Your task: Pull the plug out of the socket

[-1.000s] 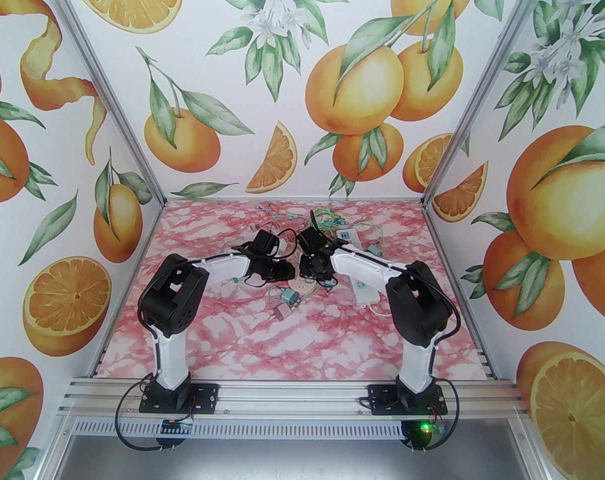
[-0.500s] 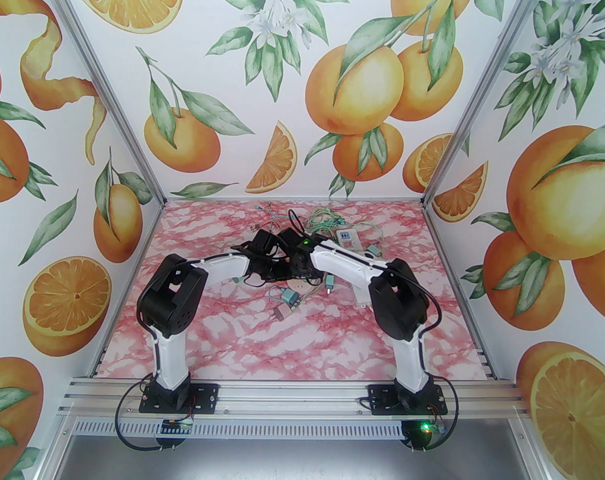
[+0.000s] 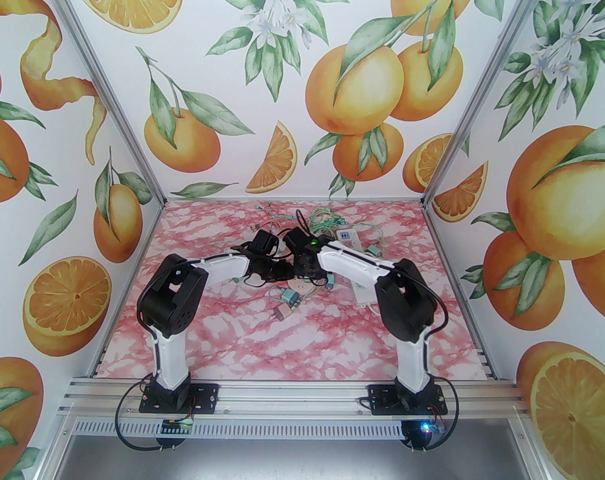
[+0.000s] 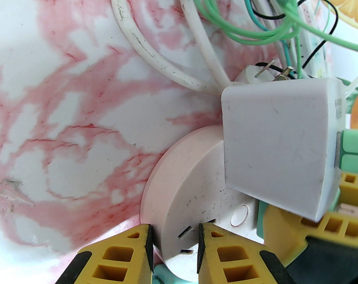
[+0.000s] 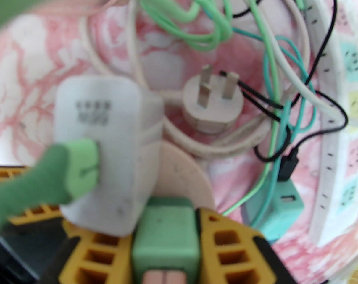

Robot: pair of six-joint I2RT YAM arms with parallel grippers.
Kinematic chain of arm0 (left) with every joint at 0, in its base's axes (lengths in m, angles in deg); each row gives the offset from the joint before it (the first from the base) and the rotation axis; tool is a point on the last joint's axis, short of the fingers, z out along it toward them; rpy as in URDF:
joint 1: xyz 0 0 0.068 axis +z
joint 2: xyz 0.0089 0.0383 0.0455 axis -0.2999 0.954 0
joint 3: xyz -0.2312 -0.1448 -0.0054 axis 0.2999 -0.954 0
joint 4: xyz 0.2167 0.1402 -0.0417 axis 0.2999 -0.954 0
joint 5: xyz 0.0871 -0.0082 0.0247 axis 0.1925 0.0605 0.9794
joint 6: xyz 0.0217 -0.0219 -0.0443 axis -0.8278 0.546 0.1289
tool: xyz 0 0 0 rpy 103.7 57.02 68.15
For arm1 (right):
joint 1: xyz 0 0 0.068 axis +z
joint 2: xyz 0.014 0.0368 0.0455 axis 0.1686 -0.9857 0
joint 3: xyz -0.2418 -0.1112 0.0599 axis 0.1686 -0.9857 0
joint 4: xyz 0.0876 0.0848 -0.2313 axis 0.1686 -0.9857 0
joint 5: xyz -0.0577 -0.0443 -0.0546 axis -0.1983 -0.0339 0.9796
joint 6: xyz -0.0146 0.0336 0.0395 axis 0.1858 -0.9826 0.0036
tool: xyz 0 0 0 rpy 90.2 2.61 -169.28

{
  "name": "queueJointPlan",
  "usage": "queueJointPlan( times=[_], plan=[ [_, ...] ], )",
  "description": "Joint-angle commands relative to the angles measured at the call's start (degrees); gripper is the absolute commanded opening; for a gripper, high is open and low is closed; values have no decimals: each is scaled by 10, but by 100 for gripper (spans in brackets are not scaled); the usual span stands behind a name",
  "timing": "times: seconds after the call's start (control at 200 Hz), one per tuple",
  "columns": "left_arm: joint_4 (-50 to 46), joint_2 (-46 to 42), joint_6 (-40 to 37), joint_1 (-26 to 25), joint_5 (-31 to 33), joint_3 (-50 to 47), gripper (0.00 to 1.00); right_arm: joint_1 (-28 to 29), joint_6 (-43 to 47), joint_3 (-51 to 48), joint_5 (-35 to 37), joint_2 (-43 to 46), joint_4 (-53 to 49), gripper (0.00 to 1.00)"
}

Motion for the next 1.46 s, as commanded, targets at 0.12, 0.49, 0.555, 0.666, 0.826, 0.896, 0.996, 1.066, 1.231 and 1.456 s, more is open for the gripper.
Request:
queueJointPlan(
  times=[0.12,0.49,0.555,0.666,0.826,0.896,0.996,1.066,1.231,1.456],
  plan=[
    [-97,71,-11,-11,79,-46,27,8,-23,-5,-86,43,59,19],
    [-102,74,-13,-11,82,-40,27,101,13,136,30,-71,-98,18],
    [-102,74,-14,-12,82,-41,27,98,12,127,26,-65,-89,18],
    [-103,74,-15,-11,83,-42,27,87,17,112,29,-47,-80,18],
    [-104,78,-17,-11,85,-42,27,44,16,72,-3,-10,-51,18],
    [-104,78,-18,-11,85,-42,27,19,8,37,-36,15,-16,19],
    [-102,80,-18,-11,84,-43,27,-2,-2,2,-62,41,19,19],
    [-101,81,-18,-11,82,-43,27,0,5,9,-56,41,11,19],
    [-89,71,-19,-11,71,-43,27,19,14,38,-35,14,-19,19],
    [-101,82,-26,-11,78,-29,27,71,24,118,21,-42,-83,20]
  ],
)
